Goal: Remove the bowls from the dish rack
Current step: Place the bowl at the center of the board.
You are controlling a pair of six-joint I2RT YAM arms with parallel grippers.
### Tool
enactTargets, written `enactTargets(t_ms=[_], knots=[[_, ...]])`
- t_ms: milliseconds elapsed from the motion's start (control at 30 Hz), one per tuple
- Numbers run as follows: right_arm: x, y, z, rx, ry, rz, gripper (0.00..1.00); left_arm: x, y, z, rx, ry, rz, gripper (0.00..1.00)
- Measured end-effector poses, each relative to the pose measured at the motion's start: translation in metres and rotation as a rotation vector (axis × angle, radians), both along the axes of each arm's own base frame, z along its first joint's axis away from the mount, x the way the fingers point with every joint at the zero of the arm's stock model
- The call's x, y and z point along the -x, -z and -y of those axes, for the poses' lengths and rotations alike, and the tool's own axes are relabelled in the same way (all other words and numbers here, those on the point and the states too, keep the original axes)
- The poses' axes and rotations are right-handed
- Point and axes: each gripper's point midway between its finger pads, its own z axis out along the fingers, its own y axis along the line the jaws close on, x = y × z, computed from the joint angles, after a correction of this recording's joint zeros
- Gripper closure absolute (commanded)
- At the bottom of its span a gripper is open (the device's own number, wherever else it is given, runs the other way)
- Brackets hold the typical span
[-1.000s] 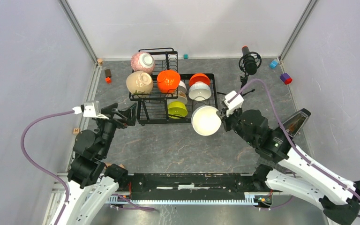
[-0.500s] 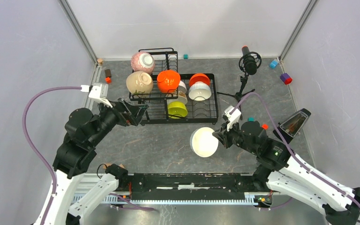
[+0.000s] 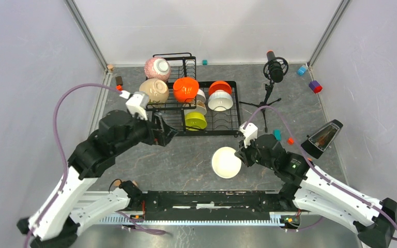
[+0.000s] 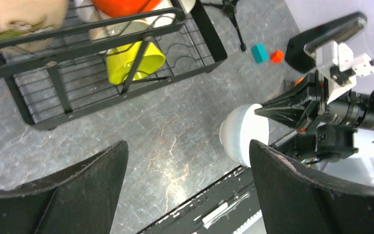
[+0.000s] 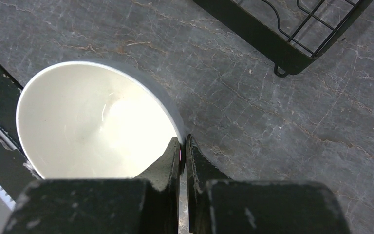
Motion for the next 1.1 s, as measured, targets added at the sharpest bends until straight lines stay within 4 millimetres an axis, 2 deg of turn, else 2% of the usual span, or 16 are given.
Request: enactTargets(t_ms=[233,333,533,633,767,933,1100], knots=[[-0.004,0.006,0.003,0.029,0.020,-0.005,1.00,0.025,-0.005,0.078,-0.171,0.168,0.061,0.00],[-0.005,0.006,0.004,0.035,0.028,-0.001,1.00,0.034,0.001,0.101,-0.231,0.181,0.087,0.00],[-0.006,0.000,0.008,0.056,0.038,0.008,1.00,0.035,0.013,0.102,-0.247,0.077,0.089,0.00],[-0.008,-0.009,0.008,0.053,0.037,0.019,1.00,0.034,0.028,0.100,-0.270,0.039,0.075,0.00],[-0.008,-0.013,0.006,0.058,0.030,0.010,1.00,0.039,0.055,0.112,-0.329,0.036,0.038,0.00],[-0.003,-0.005,0.003,0.078,0.005,-0.029,1.00,0.050,0.087,0.130,-0.376,0.061,0.001,0.01],[0.000,-0.003,0.001,0.075,-0.012,-0.046,1.00,0.052,0.108,0.139,-0.375,0.053,-0.021,0.06]])
